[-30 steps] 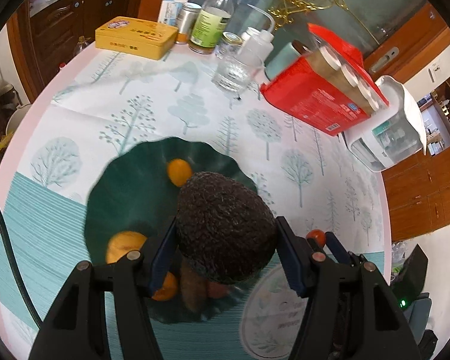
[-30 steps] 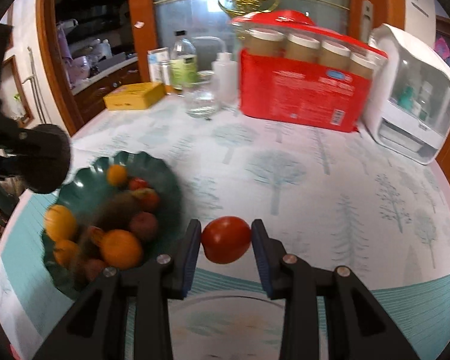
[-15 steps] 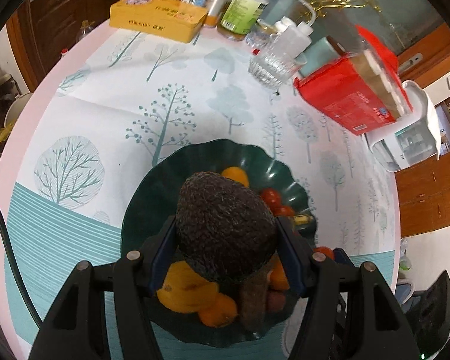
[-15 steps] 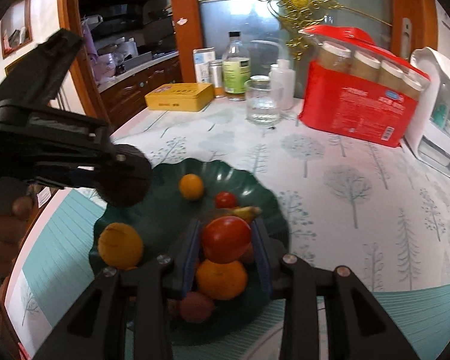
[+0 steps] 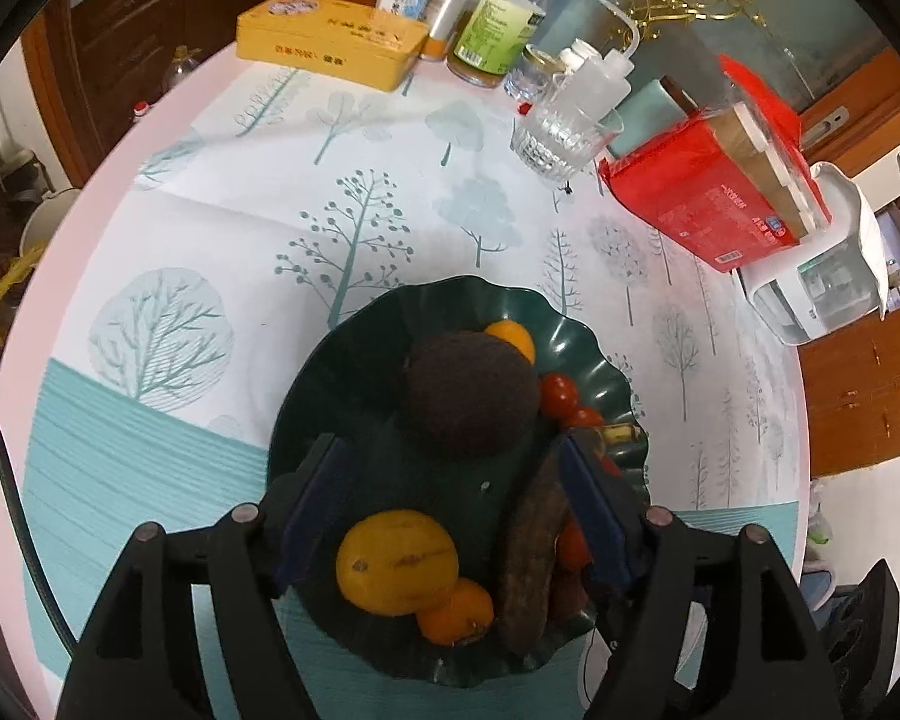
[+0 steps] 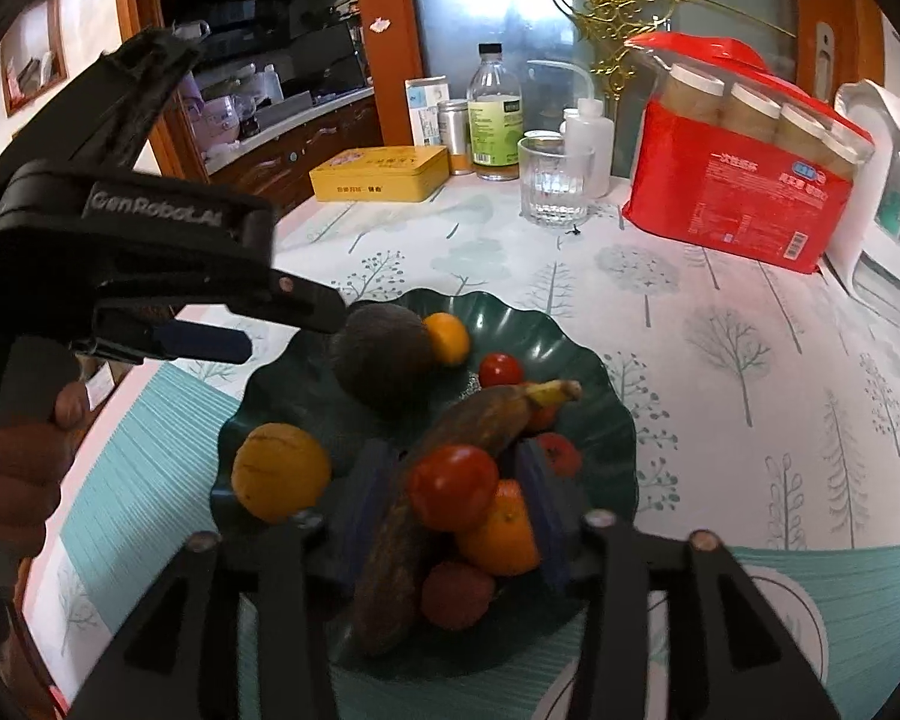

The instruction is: Organize fruits

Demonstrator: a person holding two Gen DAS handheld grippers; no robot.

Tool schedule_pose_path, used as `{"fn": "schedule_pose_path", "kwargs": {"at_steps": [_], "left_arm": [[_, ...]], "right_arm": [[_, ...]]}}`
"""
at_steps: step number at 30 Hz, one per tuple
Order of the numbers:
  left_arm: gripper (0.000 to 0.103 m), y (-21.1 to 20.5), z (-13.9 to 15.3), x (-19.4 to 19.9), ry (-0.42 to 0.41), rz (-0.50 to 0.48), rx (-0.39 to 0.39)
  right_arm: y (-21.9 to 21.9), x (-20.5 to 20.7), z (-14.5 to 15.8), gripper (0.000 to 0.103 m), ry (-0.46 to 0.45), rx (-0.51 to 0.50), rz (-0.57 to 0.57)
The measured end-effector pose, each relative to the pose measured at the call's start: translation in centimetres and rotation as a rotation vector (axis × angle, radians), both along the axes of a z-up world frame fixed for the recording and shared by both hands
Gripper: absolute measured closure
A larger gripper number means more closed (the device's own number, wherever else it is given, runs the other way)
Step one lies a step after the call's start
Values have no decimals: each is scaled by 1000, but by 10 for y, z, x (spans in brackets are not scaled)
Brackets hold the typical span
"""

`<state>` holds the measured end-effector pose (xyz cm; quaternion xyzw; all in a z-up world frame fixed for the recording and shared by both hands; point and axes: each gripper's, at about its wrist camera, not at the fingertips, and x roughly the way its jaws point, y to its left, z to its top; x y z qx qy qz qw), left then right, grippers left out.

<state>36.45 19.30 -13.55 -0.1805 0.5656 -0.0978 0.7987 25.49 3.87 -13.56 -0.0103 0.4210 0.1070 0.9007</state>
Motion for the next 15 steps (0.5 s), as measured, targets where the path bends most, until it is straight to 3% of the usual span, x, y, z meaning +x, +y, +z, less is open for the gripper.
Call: {"fn": "schedule_pose_path", "kwargs": {"at_steps": [7, 15], "left_arm": [[26, 2, 17, -44, -21, 54, 42], [23, -26, 24, -144, 5, 137, 72]], "right_arm": [[-21, -29, 9, 44, 23, 17, -5], [-87, -95, 5, 42, 109, 40, -28]]}}
